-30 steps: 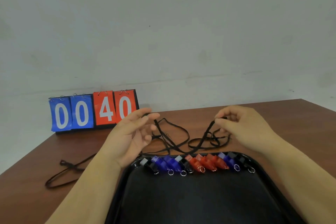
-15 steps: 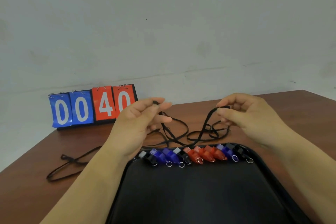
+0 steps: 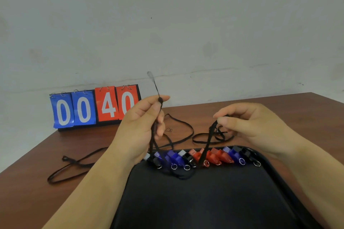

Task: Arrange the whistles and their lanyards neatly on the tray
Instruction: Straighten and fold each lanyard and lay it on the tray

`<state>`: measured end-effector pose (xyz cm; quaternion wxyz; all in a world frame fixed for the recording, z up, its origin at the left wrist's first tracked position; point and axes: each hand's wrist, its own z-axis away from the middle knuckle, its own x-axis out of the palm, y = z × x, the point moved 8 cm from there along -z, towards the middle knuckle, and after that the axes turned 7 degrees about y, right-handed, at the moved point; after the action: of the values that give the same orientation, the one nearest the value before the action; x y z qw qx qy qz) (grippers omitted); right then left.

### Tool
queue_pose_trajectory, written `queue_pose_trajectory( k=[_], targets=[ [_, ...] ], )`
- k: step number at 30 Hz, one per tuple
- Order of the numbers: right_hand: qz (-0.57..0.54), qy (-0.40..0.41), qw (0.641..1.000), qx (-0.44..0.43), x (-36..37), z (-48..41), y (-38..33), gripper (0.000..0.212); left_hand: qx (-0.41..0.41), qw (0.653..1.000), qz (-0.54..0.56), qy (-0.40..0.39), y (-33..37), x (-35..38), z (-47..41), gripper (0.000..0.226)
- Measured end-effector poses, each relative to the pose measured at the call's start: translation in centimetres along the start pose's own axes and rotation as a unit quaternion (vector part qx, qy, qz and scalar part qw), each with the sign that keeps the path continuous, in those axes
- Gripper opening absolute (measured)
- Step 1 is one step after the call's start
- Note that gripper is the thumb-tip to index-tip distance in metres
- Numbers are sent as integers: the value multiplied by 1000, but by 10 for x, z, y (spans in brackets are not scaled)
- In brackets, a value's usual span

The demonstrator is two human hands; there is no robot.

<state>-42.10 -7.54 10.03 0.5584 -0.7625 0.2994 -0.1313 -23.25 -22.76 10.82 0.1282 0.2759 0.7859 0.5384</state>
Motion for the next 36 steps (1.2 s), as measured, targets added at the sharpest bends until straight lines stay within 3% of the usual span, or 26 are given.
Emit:
queue_pose_trajectory(
  k=[4, 11, 16, 26, 36],
  targets=[
    [27, -28, 999, 8, 8, 3, 3, 17, 7, 996, -82, -14, -5, 3, 3, 35],
    [82, -60, 995, -2, 20, 11, 1, 25, 22, 975, -203, -93, -7, 22, 15, 8],
    [118, -93, 989, -8, 34, 16, 4, 34, 30, 969, -230, -88, -9, 27, 19, 5],
    [144, -121, 982, -25, 44, 19, 13, 30, 39, 967, -235, -93, -10, 35, 25, 5],
    [131, -85, 986, -55, 42, 17, 10, 24, 40, 965, -245, -89, -10, 36, 26, 4]
  ],
)
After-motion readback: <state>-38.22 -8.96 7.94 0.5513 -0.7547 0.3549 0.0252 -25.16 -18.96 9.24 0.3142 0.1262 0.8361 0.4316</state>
